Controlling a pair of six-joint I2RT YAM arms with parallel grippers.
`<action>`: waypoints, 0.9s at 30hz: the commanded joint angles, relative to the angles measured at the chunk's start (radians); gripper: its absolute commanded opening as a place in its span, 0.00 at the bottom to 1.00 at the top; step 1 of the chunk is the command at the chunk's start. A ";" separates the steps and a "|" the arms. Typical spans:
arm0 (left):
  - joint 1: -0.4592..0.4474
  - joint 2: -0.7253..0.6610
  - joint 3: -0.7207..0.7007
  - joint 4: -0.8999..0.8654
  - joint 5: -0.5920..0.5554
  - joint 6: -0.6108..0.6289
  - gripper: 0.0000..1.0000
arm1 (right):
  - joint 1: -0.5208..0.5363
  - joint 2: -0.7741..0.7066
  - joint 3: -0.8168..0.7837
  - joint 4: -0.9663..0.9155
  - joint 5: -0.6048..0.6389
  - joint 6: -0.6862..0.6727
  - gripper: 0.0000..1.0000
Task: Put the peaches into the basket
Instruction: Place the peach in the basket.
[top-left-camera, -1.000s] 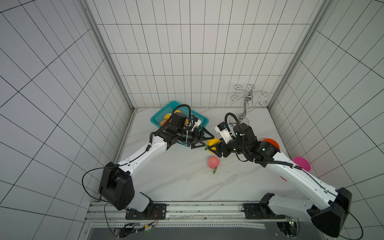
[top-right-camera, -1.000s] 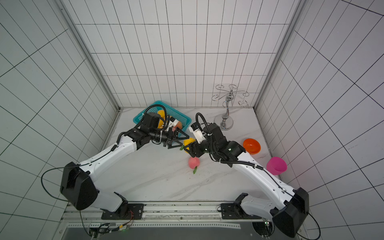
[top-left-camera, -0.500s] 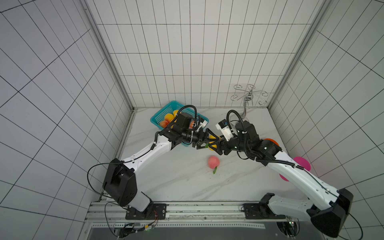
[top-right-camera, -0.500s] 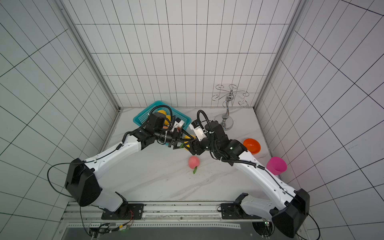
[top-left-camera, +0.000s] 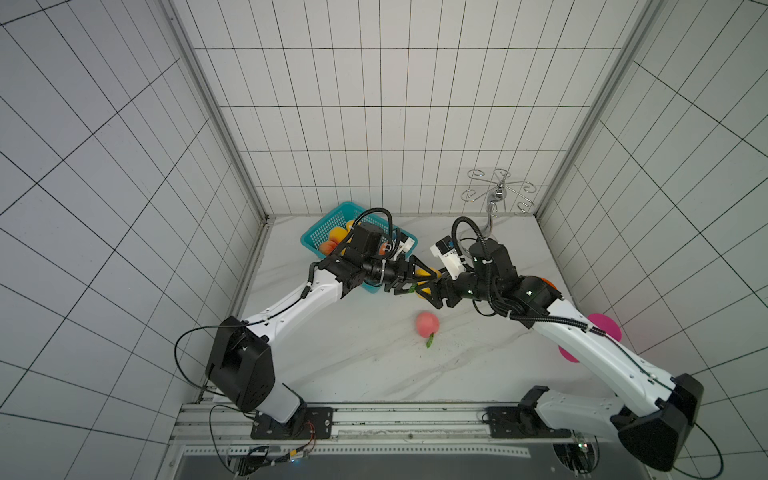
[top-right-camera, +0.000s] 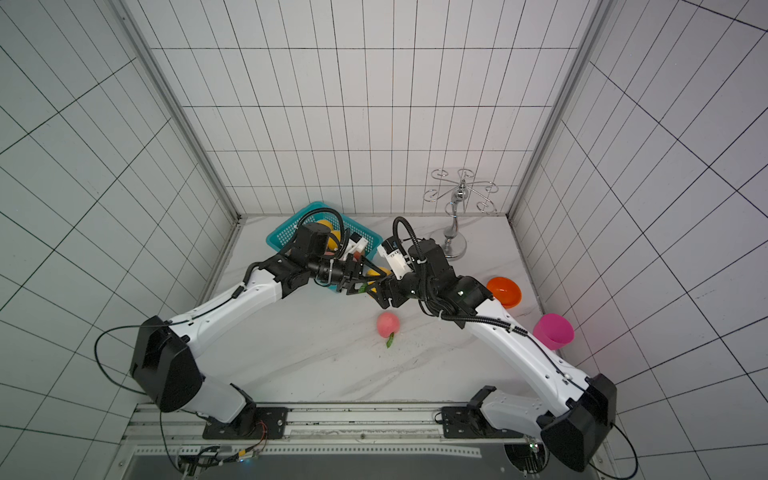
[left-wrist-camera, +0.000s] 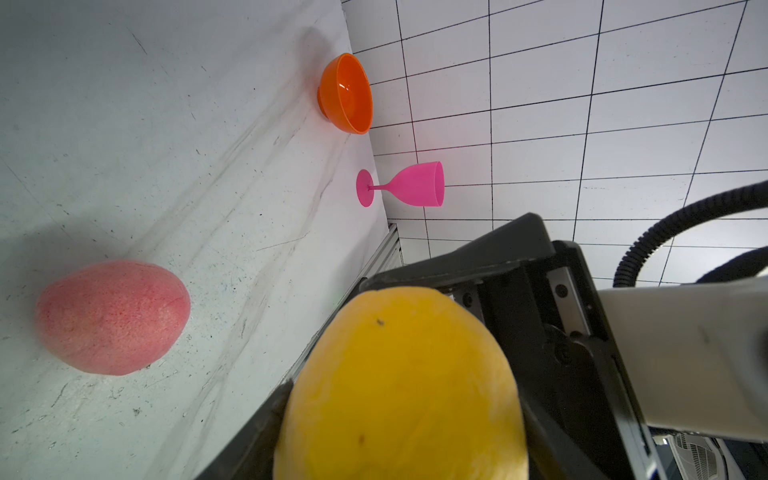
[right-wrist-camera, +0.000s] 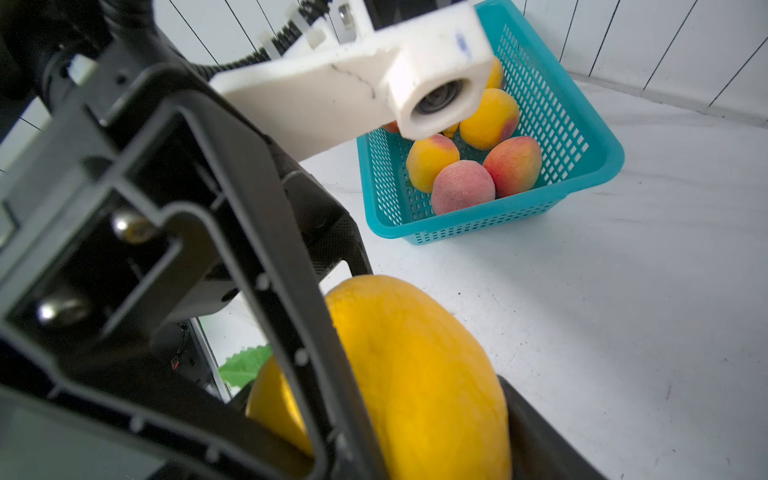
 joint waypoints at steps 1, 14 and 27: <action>0.031 -0.007 0.013 -0.008 -0.018 0.009 0.57 | -0.016 0.004 0.046 -0.005 0.015 0.000 0.90; 0.140 0.101 0.236 -0.383 -0.247 0.271 0.57 | -0.041 0.013 0.082 -0.062 0.015 0.011 0.98; 0.221 0.262 0.456 -0.607 -0.645 0.436 0.57 | -0.074 0.080 0.149 -0.201 0.052 0.028 0.97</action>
